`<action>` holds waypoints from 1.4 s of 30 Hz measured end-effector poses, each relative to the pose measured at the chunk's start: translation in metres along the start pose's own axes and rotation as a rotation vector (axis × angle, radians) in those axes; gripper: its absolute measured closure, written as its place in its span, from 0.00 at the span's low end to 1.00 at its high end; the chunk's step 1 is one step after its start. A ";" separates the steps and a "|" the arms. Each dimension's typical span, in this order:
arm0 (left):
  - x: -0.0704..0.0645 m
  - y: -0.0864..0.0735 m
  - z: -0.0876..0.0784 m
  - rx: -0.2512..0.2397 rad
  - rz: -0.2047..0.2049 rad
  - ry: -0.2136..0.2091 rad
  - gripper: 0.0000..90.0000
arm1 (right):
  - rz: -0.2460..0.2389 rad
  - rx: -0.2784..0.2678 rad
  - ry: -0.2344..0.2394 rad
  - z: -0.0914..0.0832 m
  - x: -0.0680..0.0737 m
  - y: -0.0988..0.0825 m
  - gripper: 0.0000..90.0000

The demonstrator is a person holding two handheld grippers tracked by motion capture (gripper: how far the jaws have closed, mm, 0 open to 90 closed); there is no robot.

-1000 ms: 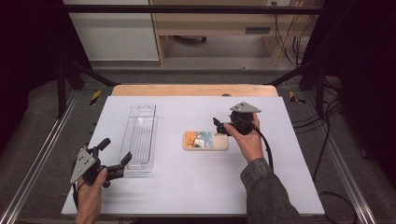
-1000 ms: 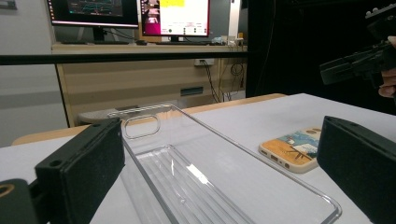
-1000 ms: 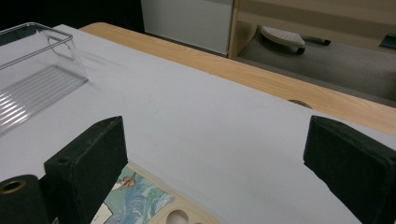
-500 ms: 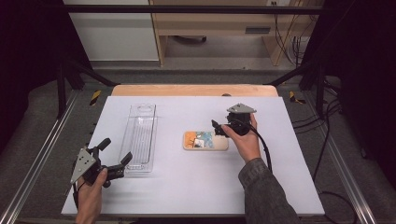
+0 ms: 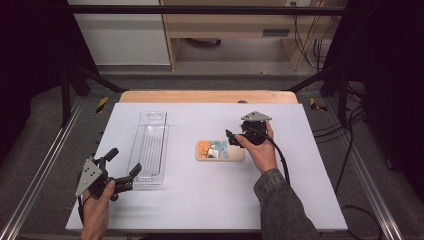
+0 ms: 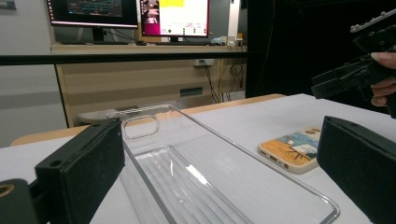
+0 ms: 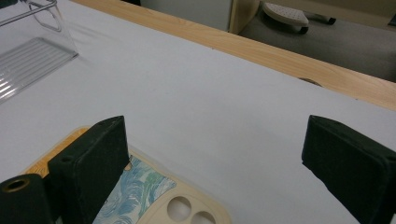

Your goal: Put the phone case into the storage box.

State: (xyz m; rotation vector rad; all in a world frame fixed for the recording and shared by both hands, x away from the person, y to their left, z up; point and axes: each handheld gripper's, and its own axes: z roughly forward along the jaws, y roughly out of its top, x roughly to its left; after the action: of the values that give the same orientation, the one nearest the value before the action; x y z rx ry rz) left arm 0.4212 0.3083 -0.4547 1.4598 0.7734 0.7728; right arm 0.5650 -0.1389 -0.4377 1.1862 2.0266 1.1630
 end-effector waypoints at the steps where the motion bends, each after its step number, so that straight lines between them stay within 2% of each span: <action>1: 0.000 0.000 0.000 0.000 0.000 0.000 0.01 | -0.001 0.001 0.000 0.001 0.000 0.000 0.08; 10: 0.001 0.000 -0.001 -0.001 -0.002 0.000 0.01 | -0.004 0.021 -0.008 0.003 0.001 -0.002 0.10; 17: 0.003 0.000 -0.002 -0.004 -0.010 0.002 0.01 | -0.006 0.029 -0.013 0.005 0.000 -0.003 0.16; 24: 0.002 0.000 0.000 -0.003 -0.010 0.001 0.01 | -0.014 0.045 -0.008 0.008 0.001 -0.005 0.29; 36: 0.001 0.000 0.000 -0.002 -0.007 -0.003 0.01 | -0.034 0.058 -0.009 0.014 0.003 -0.008 0.43; 42: 0.001 -0.001 0.001 0.001 -0.005 -0.004 0.01 | -0.044 0.073 -0.011 0.017 0.002 -0.011 0.57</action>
State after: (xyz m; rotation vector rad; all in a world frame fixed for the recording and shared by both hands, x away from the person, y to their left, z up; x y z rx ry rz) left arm 0.4224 0.3087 -0.4554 1.4591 0.7737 0.7658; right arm 0.5719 -0.1328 -0.4554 1.1737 2.0921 1.0682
